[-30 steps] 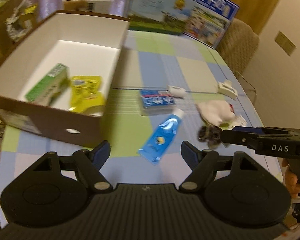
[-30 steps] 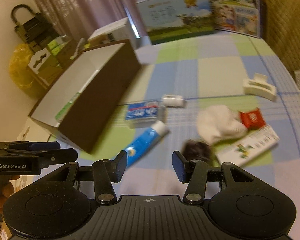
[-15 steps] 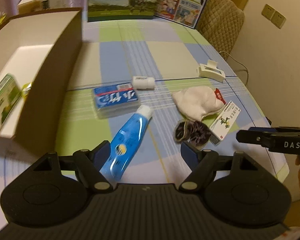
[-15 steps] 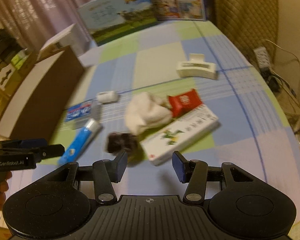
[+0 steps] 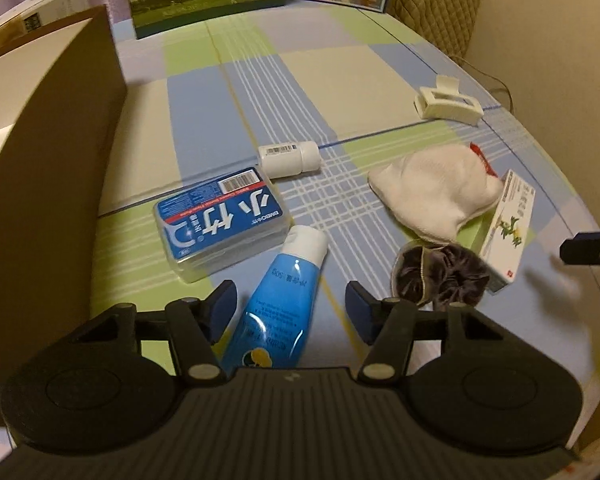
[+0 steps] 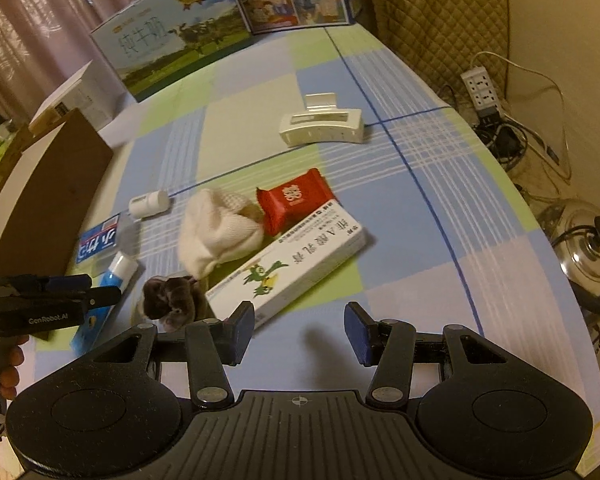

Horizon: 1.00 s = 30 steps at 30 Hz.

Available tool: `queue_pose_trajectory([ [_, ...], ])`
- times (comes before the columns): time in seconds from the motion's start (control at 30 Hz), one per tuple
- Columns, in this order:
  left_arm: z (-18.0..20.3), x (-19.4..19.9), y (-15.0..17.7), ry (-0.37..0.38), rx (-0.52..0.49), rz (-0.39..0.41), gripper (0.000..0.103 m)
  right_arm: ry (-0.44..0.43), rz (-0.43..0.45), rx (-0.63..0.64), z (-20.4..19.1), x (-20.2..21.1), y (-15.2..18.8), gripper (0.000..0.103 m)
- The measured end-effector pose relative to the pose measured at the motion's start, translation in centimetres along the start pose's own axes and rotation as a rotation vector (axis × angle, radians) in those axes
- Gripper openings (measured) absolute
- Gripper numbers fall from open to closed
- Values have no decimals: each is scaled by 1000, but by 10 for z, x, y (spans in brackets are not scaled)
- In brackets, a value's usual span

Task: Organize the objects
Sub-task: 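Grasp blue toothpaste tube with left tool while right tool grasps white bird-print box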

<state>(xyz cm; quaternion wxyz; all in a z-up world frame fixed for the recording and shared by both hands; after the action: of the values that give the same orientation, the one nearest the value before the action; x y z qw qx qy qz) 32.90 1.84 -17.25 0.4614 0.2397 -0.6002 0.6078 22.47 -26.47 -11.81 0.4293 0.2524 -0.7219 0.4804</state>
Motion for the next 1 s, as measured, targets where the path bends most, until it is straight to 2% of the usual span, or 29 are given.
queue_pose_trajectory([
  [0.1,-1,-8,-1,1,-16,-7,52,3,-1,-9,1,-3,-2,47],
  [0.17,-1,-11,-1,5,-30,-12,45,7,-2,-10,-1,-7,-2,47],
  [0.27,-3,-17,-1,1,-38,-20,40,12,-9,-21,-7,-16,-4,47],
  [0.33,-3,-19,0,-6,-41,-23,38,18,-22,-51,-9,-24,-5,47],
  [0.37,-3,-19,0,-6,-43,-22,34,22,-30,-81,-9,-29,-6,49],
  [0.47,-3,-18,2,8,-19,-22,34,39,-52,-148,-10,-40,-8,58],
  [0.73,0,-12,12,18,72,-16,34,129,-15,-165,-24,-60,-26,61],
  [0.9,-2,-10,16,24,97,-19,34,199,-34,-78,-28,-70,-23,61],
  [1.0,-4,-8,18,22,107,-22,34,207,-43,10,-30,-68,-16,54],
])
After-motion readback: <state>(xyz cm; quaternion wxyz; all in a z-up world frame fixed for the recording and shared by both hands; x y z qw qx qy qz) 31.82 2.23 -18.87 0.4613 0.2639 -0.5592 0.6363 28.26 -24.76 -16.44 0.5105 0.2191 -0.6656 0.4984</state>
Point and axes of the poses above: each gripper's, at about its wrist camera, not at the fingertips, and x roughly against the way its jaws point, z to its right, y to its underside, the point moved 8 cm from there along -x, roughly the way its jaws point, and after that the axes turned 7 degrees about y, right-handed, at the moved point
